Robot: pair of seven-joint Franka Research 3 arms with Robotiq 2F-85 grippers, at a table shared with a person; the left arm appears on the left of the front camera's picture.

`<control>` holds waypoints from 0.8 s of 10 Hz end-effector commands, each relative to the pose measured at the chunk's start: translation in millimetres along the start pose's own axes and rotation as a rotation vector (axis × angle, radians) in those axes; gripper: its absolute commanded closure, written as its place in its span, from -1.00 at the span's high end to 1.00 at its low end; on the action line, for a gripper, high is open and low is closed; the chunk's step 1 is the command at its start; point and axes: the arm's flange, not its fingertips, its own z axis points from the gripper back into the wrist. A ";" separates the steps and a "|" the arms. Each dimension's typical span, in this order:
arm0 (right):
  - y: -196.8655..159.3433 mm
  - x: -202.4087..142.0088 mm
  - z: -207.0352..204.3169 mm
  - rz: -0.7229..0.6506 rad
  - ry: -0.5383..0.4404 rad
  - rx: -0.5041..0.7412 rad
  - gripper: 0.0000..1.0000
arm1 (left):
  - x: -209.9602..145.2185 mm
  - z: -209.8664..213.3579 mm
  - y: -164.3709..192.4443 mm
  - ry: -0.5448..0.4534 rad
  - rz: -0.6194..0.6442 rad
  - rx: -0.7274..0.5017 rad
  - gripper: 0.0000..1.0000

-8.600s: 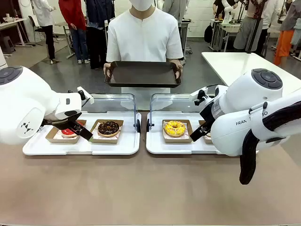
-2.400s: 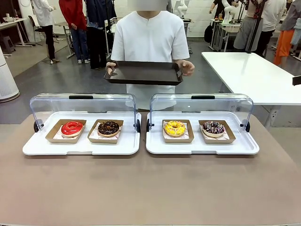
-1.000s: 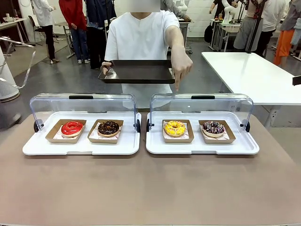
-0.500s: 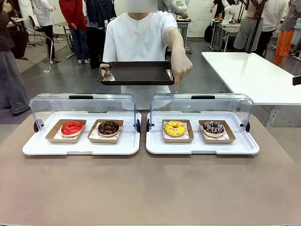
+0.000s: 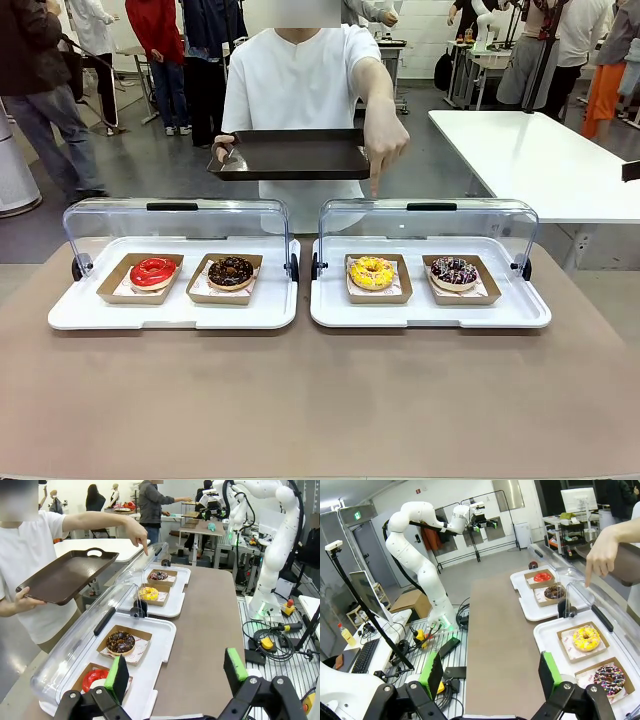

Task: Provide the desired donut to the person.
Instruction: Pick up and lift the Paper togo box containing the Donut pointed at by the person.

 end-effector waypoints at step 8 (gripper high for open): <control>0.0 0.0 0.0 0.000 0.000 0.000 1.00 | 0.3 1.1 -0.7 -0.006 -0.001 -0.004 1.00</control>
